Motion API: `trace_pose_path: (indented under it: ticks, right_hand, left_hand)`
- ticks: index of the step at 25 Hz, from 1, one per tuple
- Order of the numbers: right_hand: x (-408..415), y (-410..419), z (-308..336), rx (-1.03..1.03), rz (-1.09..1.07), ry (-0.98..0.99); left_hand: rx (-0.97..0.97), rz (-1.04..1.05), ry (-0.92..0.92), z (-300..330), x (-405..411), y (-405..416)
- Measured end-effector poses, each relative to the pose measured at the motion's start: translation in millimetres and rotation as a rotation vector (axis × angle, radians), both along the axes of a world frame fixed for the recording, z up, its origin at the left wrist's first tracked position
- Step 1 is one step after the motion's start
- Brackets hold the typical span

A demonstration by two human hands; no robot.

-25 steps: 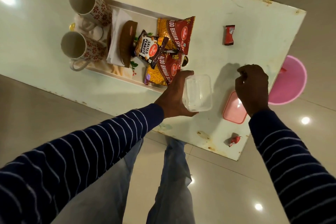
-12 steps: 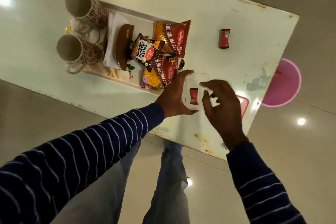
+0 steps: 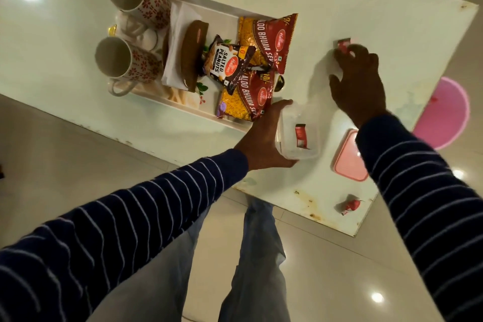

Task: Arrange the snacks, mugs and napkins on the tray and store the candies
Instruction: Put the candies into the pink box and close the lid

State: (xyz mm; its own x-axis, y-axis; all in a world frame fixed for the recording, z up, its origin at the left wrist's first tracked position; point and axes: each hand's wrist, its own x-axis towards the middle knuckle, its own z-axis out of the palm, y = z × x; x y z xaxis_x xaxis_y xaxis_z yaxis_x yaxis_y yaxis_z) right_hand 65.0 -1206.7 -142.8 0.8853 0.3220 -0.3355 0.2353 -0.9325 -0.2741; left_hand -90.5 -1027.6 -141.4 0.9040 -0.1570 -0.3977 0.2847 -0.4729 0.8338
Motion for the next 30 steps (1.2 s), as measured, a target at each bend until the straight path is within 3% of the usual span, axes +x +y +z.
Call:
trace_pose_path:
  ticks: [7,11,13,16,19,22,30]
  right_hand:
    - [-96,-14,49,0.455,-0.342,-0.110]
    - [-155,2,71,0.542,-0.295,-0.073]
    - [-173,-5,70,0.594,-0.504,-0.115]
    - [-199,-29,61,0.483,-0.948,-0.140]
    - [-231,-48,48,0.232,-1.175,0.087]
    - [-256,-60,34,0.192,-1.090,0.209]
    - [-251,-54,28,0.319,-1.047,0.100]
  left_hand:
    - [-0.020,0.003,0.024,3,8,-4]
    - [-0.023,-0.011,0.017,3,17,-10]
    - [-0.005,-0.027,0.008,4,20,-10]
    - [0.020,-0.050,-0.021,5,20,-8]
    - [0.026,-0.055,-0.016,5,17,-11]
    - [0.026,-0.058,-0.002,1,13,-13]
    - [0.027,-0.050,0.011,-4,4,-15]
